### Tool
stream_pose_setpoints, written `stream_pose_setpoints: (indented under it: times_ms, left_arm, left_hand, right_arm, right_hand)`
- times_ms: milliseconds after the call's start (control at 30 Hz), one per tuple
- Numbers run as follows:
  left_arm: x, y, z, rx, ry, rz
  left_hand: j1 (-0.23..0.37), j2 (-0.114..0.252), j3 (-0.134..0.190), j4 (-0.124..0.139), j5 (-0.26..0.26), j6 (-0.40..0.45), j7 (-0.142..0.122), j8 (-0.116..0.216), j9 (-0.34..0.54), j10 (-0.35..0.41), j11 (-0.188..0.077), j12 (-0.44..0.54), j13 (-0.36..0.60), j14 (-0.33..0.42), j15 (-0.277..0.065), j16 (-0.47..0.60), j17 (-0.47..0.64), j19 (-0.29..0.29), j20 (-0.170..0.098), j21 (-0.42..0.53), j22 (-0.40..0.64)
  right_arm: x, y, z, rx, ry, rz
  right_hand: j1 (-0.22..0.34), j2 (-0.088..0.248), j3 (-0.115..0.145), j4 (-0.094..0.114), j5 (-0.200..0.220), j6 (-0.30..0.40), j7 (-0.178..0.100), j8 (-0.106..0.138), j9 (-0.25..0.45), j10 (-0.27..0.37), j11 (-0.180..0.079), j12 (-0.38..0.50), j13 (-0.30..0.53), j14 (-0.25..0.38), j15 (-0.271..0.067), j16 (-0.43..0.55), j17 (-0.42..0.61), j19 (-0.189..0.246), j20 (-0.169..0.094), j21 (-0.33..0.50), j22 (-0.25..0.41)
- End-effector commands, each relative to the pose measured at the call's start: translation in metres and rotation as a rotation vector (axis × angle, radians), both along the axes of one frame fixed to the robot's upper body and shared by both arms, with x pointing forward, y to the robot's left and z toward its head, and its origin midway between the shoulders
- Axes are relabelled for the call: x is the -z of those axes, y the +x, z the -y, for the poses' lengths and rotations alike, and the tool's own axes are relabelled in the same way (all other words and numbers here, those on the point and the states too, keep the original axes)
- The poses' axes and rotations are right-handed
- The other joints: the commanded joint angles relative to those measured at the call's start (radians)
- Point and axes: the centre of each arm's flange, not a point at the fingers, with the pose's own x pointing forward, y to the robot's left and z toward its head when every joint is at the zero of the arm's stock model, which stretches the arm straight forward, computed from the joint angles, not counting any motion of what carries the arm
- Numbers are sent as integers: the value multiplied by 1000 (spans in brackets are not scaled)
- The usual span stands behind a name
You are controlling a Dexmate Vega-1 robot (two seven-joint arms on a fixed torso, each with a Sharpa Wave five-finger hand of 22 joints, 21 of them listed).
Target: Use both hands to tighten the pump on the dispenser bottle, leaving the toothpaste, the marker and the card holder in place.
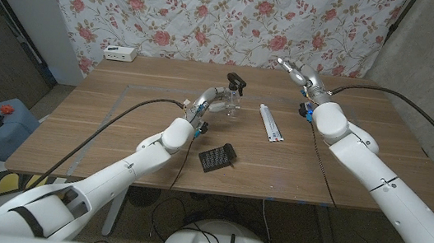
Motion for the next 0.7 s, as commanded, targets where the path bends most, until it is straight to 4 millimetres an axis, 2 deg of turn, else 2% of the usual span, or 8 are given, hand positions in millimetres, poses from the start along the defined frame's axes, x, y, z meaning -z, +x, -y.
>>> stream_pose_setpoints:
  times_ms: [33,267,700]
  left_arm:
    - [7,-4,-14,-33,-26,-11]
    - [10,-4,-20,-40,-35,-17]
    - [15,-6,-29,-55,-44,-30]
  left_hand:
    - [-83,95,65,58,7,136,-43,-1,2,36,-39,-7,-1,-7,-82,-2,2,-4,-33,0,2]
    - [-85,91,68,58,6,132,-44,-6,1,33,-38,-15,-8,-13,-83,-3,1,-4,-33,0,2]
    - [-90,87,72,59,5,131,-43,-11,0,32,-37,-25,-17,-21,-81,-3,0,-7,-32,0,2]
  right_arm:
    - [19,15,11,-150,179,37]
    - [30,21,14,-220,254,57]
    - [45,31,15,-297,371,63]
  right_hand:
    - [-11,0,-1,11,10,-31,12,2,-1,-23,-5,-4,-1,-13,-1,5,1,-12,-45,-3,3]
    - [-37,-1,-8,25,14,-100,20,1,-3,-46,-13,-3,-2,-29,0,7,2,-29,-47,-4,3]
    - [-96,2,-23,62,24,-189,12,3,-4,-95,-8,-5,-4,-31,36,15,0,-78,-29,-6,3]
